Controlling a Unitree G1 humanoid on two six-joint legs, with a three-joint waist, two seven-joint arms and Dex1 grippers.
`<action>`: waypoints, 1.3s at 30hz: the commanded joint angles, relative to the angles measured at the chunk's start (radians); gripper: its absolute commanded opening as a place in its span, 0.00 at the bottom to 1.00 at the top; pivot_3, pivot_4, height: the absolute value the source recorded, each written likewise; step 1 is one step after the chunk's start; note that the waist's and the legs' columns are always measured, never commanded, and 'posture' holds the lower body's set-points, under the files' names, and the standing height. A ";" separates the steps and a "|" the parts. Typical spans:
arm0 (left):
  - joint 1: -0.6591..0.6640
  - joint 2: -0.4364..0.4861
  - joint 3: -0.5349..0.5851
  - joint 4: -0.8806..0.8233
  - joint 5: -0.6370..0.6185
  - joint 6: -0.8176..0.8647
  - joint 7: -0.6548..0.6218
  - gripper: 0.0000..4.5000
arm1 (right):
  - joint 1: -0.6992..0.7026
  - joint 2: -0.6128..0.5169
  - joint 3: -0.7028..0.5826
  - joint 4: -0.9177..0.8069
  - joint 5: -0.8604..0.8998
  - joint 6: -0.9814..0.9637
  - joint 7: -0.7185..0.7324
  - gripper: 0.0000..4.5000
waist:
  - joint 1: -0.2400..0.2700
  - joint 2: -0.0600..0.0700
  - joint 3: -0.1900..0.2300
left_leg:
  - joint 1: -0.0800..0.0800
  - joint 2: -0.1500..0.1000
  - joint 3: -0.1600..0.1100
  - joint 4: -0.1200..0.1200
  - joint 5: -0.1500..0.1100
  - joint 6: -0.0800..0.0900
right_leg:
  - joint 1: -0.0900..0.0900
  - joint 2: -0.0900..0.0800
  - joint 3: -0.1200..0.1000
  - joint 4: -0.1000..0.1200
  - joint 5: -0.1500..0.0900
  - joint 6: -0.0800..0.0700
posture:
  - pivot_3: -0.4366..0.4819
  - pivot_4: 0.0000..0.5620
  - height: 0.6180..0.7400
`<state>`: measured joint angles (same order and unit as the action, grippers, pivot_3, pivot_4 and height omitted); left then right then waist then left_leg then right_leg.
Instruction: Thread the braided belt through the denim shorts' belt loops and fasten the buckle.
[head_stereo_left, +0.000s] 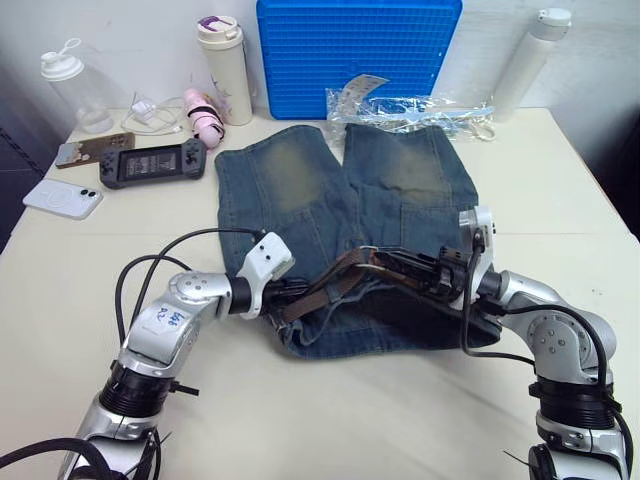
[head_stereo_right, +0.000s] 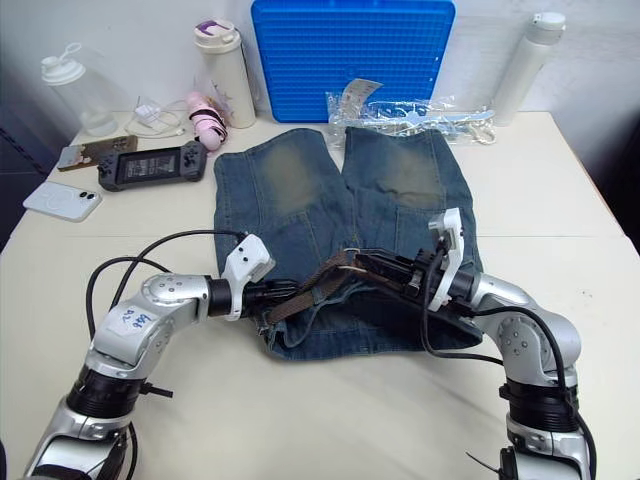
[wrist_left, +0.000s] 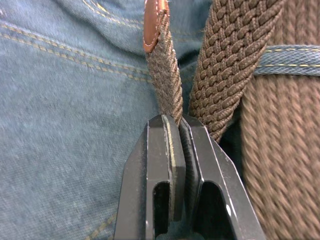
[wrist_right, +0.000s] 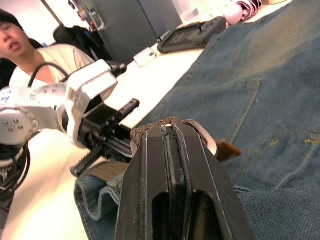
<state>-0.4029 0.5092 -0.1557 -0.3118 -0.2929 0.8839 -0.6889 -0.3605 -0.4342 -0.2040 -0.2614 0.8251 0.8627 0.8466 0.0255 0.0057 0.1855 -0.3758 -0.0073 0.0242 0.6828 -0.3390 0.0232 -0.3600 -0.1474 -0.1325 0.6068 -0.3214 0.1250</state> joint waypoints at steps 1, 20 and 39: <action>0.051 0.001 -0.007 0.001 0.000 0.026 0.026 0.00 | -0.039 0.014 -0.076 -0.039 0.090 -0.041 -0.021 0.01 | 0.001 0.000 0.000 | 0.000 0.000 0.000 0.000 0.000 0.000 | 0.000 0.000 0.000 0.000 0.000 0.000 | 0.48 0.27 0.61; 0.114 0.012 0.010 -0.020 -0.032 0.015 0.034 0.00 | -0.085 -0.048 -0.098 -0.064 0.285 0.005 -0.093 0.01 | -0.001 0.001 -0.001 | 0.004 0.000 0.002 -0.001 0.000 0.000 | 0.001 0.000 0.002 0.001 0.000 0.000 | 0.48 0.27 0.61; 0.083 0.080 0.036 0.039 -0.062 -0.096 -0.075 0.00 | -0.039 -0.305 0.197 -0.200 -0.371 -0.487 0.001 0.97 | -0.001 0.001 0.000 | 0.004 0.001 0.006 -0.001 -0.001 0.000 | 0.000 0.000 0.004 0.000 0.000 0.000 | 0.48 0.27 0.61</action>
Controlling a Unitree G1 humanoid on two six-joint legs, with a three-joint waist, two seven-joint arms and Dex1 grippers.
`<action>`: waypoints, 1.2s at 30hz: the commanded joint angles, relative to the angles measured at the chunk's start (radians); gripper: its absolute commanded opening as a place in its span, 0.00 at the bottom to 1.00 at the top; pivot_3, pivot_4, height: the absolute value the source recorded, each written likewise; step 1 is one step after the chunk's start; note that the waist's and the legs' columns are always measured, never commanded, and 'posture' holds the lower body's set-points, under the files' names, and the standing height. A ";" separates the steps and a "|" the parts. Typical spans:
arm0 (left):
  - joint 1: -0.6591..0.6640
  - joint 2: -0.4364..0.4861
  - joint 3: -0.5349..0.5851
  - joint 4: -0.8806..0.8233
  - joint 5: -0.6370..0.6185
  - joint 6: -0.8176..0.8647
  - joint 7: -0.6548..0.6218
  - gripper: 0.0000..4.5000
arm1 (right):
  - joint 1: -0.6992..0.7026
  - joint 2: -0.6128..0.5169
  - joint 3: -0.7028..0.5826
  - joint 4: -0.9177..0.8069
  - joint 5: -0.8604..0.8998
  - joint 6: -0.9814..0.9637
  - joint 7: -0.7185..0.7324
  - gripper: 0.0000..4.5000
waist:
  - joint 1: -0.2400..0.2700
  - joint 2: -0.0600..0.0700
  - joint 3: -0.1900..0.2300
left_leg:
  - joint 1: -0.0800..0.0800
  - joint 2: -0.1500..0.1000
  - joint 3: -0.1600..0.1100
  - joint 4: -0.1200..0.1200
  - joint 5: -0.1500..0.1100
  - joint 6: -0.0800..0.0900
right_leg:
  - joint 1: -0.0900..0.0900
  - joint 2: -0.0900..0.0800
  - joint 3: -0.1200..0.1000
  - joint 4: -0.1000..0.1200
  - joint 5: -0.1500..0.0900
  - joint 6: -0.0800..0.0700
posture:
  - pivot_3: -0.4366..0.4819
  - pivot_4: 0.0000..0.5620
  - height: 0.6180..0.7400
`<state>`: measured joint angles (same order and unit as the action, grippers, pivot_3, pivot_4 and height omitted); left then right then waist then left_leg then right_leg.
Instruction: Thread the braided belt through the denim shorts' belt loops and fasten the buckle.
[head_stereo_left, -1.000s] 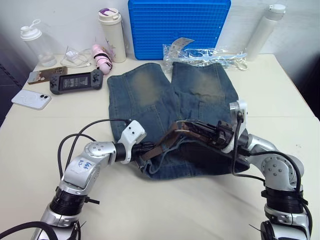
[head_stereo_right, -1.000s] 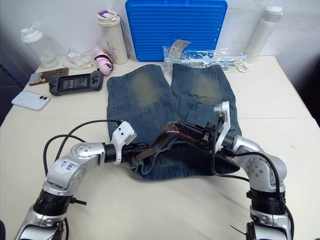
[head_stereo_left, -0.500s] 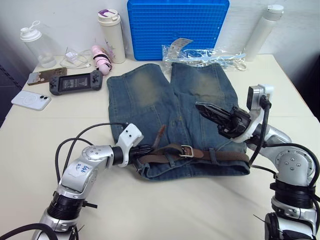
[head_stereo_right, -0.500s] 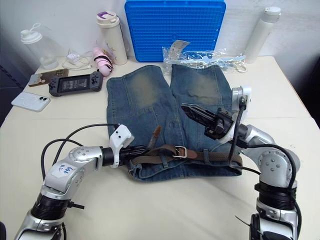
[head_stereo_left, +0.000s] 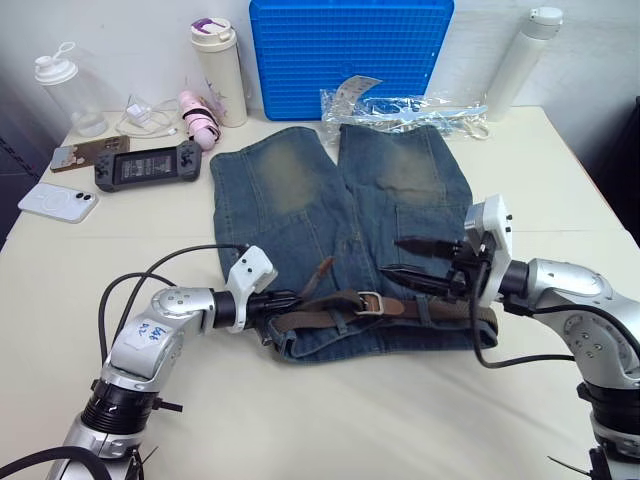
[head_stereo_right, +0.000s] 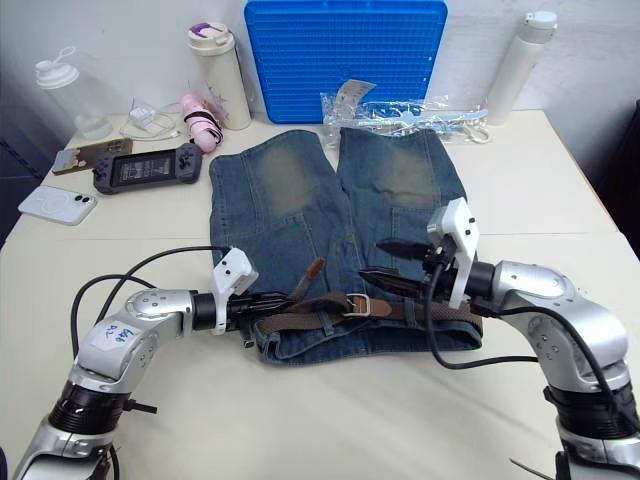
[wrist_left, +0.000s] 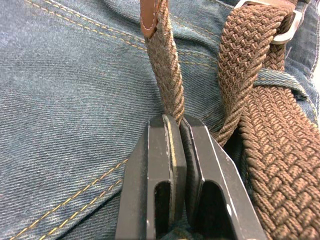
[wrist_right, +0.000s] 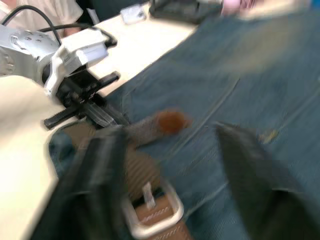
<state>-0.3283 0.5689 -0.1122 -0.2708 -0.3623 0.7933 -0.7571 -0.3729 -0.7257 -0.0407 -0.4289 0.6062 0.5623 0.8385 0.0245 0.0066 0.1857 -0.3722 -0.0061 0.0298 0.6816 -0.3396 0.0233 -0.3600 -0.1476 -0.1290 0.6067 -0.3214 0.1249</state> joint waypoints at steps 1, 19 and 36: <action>0.011 0.022 -0.008 -0.002 0.007 -0.006 -0.008 0.00 | -0.036 -0.010 0.046 -0.027 -0.201 -0.246 0.006 0.97 | 0.000 0.000 0.000 | 0.000 0.000 0.000 0.000 0.000 0.000 | 0.000 0.000 0.000 0.000 0.000 0.000 | 0.48 0.27 0.61; 0.028 0.044 -0.022 0.000 0.013 -0.024 -0.007 0.00 | -0.244 0.046 0.134 0.105 -0.493 -0.740 0.024 0.02 | -0.002 0.000 0.000 | 0.001 0.001 0.001 0.000 0.000 0.000 | -0.001 0.001 0.001 0.001 0.000 0.000 | 0.48 0.27 0.61; 0.025 0.046 -0.024 0.002 0.011 -0.026 -0.014 0.00 | -0.207 0.095 0.083 0.067 -0.303 -0.505 -0.011 0.02 | -0.002 0.000 0.000 | 0.001 0.000 0.001 0.001 0.000 0.000 | -0.001 0.001 0.001 0.002 0.000 0.000 | 0.48 0.27 0.61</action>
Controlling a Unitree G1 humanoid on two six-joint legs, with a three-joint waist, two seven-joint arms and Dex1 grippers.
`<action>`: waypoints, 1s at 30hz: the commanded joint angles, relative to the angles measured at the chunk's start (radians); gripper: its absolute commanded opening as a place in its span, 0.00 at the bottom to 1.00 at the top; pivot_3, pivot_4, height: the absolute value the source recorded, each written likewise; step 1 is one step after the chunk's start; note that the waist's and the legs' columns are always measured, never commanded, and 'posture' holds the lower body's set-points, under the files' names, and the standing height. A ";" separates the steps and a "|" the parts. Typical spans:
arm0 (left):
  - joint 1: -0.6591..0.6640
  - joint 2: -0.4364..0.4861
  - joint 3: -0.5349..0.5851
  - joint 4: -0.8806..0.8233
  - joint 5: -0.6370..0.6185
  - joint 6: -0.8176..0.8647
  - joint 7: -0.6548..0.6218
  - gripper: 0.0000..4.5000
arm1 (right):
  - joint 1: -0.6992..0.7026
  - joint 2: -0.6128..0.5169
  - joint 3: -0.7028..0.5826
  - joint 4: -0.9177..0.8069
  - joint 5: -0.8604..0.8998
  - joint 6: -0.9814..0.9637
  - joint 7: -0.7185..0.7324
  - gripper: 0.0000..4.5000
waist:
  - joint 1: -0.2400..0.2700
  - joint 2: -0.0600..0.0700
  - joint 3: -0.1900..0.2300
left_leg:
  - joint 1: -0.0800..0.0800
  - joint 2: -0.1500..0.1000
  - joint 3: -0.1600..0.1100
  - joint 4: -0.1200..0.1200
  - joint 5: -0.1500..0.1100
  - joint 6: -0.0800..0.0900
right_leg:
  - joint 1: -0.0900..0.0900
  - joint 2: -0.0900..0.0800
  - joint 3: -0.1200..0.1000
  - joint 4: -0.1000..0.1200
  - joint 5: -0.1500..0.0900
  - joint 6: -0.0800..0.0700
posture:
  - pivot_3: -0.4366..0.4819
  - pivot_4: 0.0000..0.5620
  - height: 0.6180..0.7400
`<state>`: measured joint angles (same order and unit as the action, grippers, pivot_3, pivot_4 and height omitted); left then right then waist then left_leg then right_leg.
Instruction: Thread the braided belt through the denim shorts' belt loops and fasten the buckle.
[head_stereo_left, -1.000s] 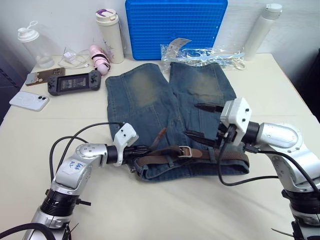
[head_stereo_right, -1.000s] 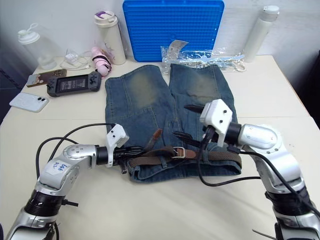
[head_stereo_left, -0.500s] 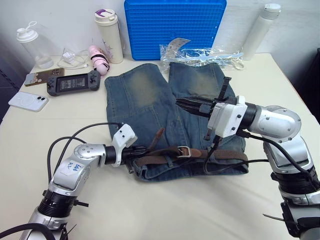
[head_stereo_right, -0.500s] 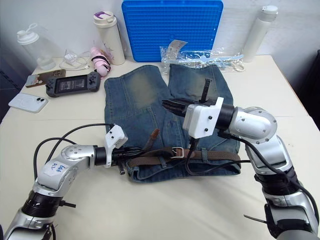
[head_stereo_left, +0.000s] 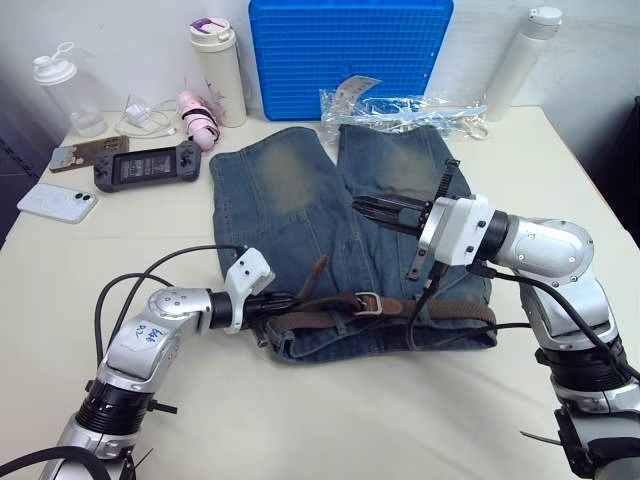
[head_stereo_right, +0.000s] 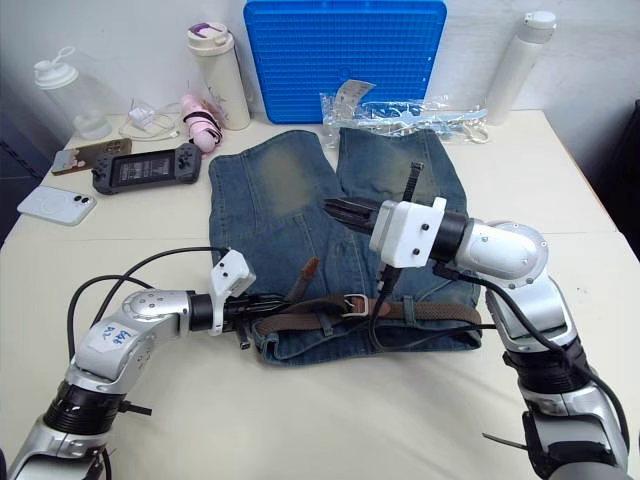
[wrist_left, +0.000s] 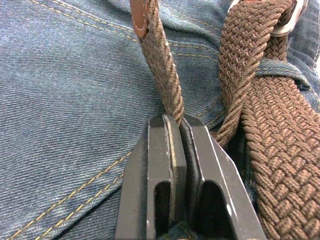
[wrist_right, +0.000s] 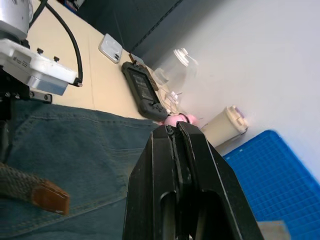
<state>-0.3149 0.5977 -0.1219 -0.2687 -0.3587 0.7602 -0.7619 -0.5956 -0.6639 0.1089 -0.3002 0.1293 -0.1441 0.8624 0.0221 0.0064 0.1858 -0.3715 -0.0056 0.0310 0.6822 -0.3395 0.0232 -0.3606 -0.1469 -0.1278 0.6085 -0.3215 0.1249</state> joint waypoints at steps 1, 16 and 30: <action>0.011 0.018 -0.014 -0.001 0.008 0.007 -0.010 0.00 | 0.014 0.034 -0.069 -0.065 0.190 0.225 -0.036 0.02 | 0.000 0.000 0.000 | 0.000 0.000 0.000 0.000 0.000 0.000 | 0.000 0.000 0.000 0.000 0.000 0.000 | 0.48 0.27 0.61; 0.030 0.097 0.031 -0.081 -0.042 -0.117 -0.147 0.00 | 0.146 -0.150 0.039 -0.132 0.270 0.622 0.153 0.02 | 0.000 0.000 0.000 | 0.000 0.000 0.000 0.000 0.000 0.001 | 0.000 -0.001 0.000 -0.001 0.000 0.000 | 0.48 0.27 0.61; 0.040 0.262 -0.172 0.121 0.429 -0.775 -0.164 0.00 | 0.141 -0.076 0.180 0.078 0.126 0.540 0.195 0.02 | 0.000 0.001 0.000 | 0.001 0.000 0.002 -0.001 -0.001 0.000 | 0.000 -0.001 0.001 -0.001 0.000 0.000 | 0.48 0.27 0.61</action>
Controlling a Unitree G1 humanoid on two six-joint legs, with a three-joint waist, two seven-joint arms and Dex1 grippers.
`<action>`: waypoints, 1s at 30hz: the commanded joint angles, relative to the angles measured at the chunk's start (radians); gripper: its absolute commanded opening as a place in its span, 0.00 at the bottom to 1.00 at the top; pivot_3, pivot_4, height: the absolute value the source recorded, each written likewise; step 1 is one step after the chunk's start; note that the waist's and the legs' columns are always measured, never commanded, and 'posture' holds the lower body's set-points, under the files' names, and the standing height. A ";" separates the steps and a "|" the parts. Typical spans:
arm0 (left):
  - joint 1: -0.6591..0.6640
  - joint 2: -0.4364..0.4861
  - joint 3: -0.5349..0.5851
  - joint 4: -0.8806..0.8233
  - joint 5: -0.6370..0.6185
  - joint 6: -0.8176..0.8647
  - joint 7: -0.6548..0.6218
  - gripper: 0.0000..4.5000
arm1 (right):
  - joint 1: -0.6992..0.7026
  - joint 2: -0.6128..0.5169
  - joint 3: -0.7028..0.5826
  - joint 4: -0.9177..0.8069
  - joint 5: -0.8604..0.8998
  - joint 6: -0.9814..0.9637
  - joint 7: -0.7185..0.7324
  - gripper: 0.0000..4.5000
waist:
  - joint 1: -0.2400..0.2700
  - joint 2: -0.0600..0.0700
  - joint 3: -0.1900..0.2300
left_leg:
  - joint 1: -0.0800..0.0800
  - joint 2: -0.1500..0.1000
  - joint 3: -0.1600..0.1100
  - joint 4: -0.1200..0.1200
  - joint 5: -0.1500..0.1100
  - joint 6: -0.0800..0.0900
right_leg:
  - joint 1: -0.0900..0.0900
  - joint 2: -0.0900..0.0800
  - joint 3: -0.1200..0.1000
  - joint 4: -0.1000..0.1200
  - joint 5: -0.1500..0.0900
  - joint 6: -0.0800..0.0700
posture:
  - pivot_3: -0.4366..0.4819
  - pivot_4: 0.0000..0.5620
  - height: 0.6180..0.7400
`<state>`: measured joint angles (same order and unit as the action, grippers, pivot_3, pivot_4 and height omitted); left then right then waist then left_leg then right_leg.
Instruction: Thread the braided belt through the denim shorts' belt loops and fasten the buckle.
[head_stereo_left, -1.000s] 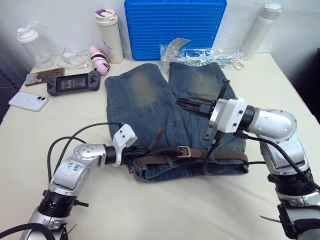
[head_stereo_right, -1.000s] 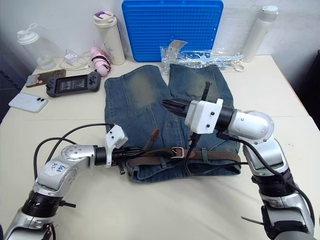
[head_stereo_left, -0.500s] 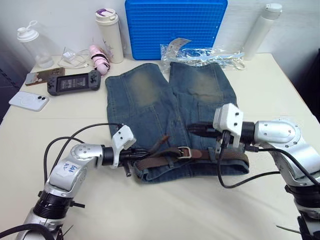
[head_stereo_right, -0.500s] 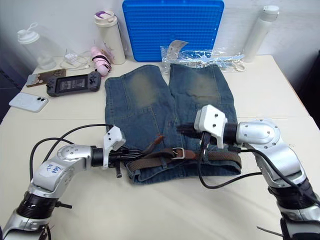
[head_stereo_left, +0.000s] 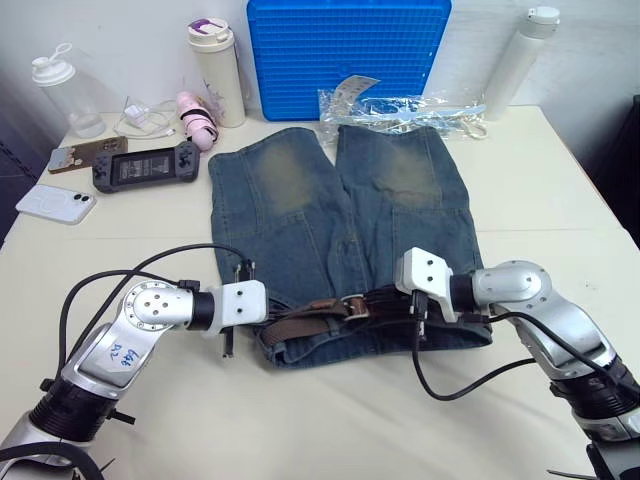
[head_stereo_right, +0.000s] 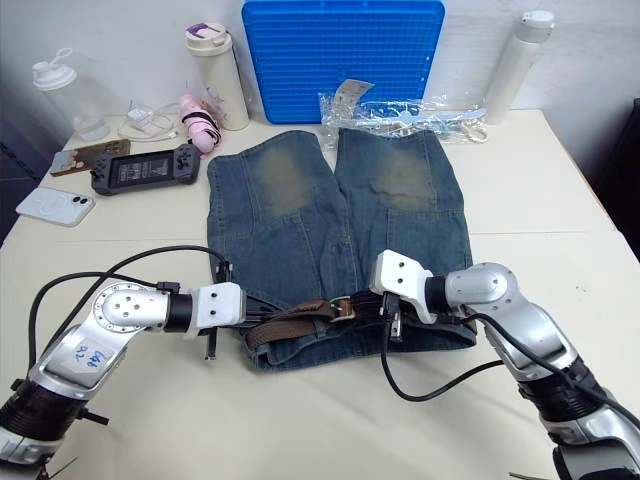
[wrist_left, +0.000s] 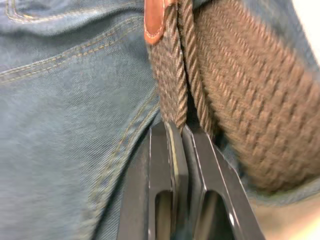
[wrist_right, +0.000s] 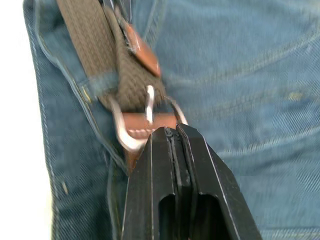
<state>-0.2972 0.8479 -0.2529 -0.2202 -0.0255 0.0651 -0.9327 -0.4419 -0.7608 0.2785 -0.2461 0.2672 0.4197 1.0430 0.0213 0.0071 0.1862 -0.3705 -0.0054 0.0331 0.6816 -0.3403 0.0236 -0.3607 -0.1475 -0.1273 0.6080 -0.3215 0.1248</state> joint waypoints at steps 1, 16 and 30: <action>0.023 0.006 -0.043 0.083 0.107 -0.102 0.010 0.00 | -0.017 0.027 0.013 0.034 -0.018 -0.026 0.018 0.02 | 0.001 0.000 0.000 | 0.000 0.000 0.000 0.000 0.000 0.000 | 0.000 0.000 0.000 0.000 0.000 0.000 | 0.48 0.27 0.61; 0.021 -0.150 -0.005 0.054 0.047 -0.001 0.038 0.00 | -0.046 0.052 0.002 0.039 0.006 0.053 0.072 0.02 | 0.015 0.002 -0.001 | 0.000 -0.002 -0.002 0.002 -0.001 0.002 | 0.001 -0.002 -0.001 0.003 0.000 0.000 | 0.48 0.27 0.61; -0.020 -0.227 0.070 -0.097 -0.114 0.293 0.014 0.00 | -0.022 0.045 -0.002 0.067 -0.024 0.077 0.073 0.02 | 0.017 0.001 0.000 | -0.001 -0.002 -0.002 0.003 -0.001 0.002 | 0.001 -0.002 -0.002 0.002 0.000 0.001 | 0.48 0.27 0.61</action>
<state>-0.3036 0.6116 -0.2026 -0.2679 -0.1113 0.3407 -0.9104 -0.4736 -0.7038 0.2890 -0.1789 0.2436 0.4904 1.1087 0.0383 0.0076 0.1859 -0.3718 -0.0068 0.0313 0.6844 -0.3410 0.0256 -0.3601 -0.1488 -0.1294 0.6097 -0.3212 0.1253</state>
